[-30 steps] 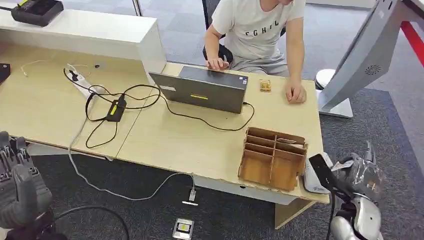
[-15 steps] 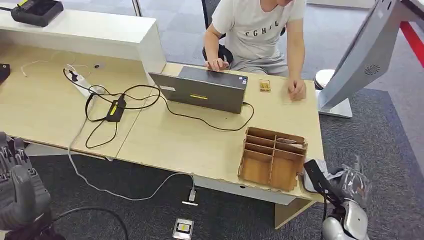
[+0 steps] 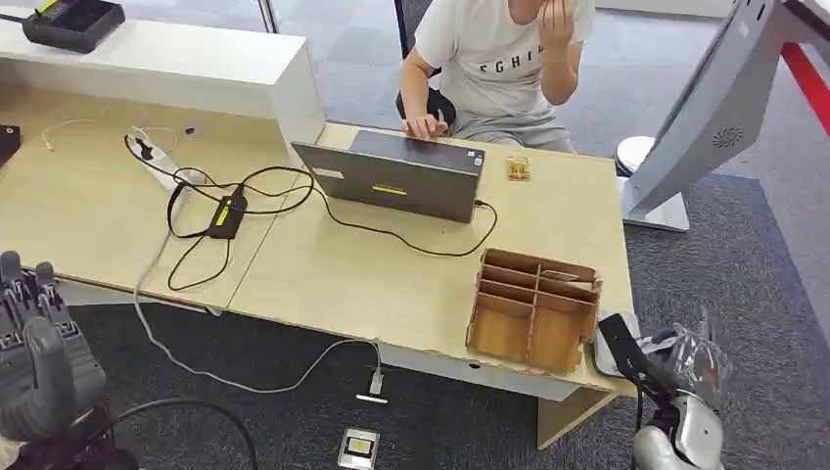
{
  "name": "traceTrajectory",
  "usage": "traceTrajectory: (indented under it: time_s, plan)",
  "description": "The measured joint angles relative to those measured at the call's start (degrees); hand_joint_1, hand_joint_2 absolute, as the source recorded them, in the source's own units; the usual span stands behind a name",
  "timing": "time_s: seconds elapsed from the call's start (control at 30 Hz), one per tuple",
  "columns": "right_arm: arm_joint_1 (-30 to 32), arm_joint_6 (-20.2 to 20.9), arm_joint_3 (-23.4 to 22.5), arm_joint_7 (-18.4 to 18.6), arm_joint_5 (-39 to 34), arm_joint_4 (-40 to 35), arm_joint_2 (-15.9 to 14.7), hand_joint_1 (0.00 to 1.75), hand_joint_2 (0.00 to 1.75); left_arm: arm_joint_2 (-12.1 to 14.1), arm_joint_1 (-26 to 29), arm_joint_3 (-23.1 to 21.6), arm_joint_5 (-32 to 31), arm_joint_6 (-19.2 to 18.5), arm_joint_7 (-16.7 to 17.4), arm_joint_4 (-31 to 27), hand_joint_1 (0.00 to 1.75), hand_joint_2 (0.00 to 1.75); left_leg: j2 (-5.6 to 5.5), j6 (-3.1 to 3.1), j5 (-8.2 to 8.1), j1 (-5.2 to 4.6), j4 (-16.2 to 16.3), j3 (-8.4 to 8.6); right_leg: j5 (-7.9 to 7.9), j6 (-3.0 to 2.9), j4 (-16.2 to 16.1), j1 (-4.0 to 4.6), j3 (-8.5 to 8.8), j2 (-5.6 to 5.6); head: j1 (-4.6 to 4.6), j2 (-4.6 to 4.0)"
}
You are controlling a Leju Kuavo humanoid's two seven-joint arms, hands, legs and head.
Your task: Pass the card to the sensor for recognition and then transmit it.
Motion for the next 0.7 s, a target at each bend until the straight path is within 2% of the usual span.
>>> traceTrajectory:
  time_s: [0.17,0.3,0.5,0.7]
  plan:
    - [-0.29,0.70,0.04,1.79,2.84,-1.33,-0.96,1.75,1.75,0.17,-1.47,-0.52,1.49,-0.31,0.00,0.50,0.00,1.75,-0.01,0.01,0.01,-0.02,0.00,-0.05,0.01,0.02,0.00,-0.02,0.02,-0.01,0.02,0.00]
    - [-1.64,3.34,0.04,3.24,6.60,-5.59,-2.38,1.75,1.75,0.15,-2.93,-0.90,2.73,-0.81,0.00,1.27,0.00,1.75,0.02,0.03,0.02,-0.06,0.01,-0.08,0.06,0.04,0.01,-0.07,-0.01,0.01,0.00,0.00]
    - [-8.90,13.68,0.92,3.13,17.72,-13.28,-3.34,1.75,1.75,0.17,-5.97,-2.14,4.22,-1.36,0.02,3.39,0.00,1.75,0.03,0.00,0.09,-0.07,0.01,-0.09,0.09,0.01,0.04,-0.08,-0.03,0.03,0.02,0.00]
    - [-16.82,18.03,3.83,2.49,23.72,-17.05,-1.57,1.75,1.75,0.11,-7.06,-2.80,3.74,-1.60,0.00,5.05,0.00,1.75,0.02,0.00,0.13,-0.05,0.00,-0.13,0.09,0.02,0.09,-0.07,-0.04,0.01,0.00,0.00]
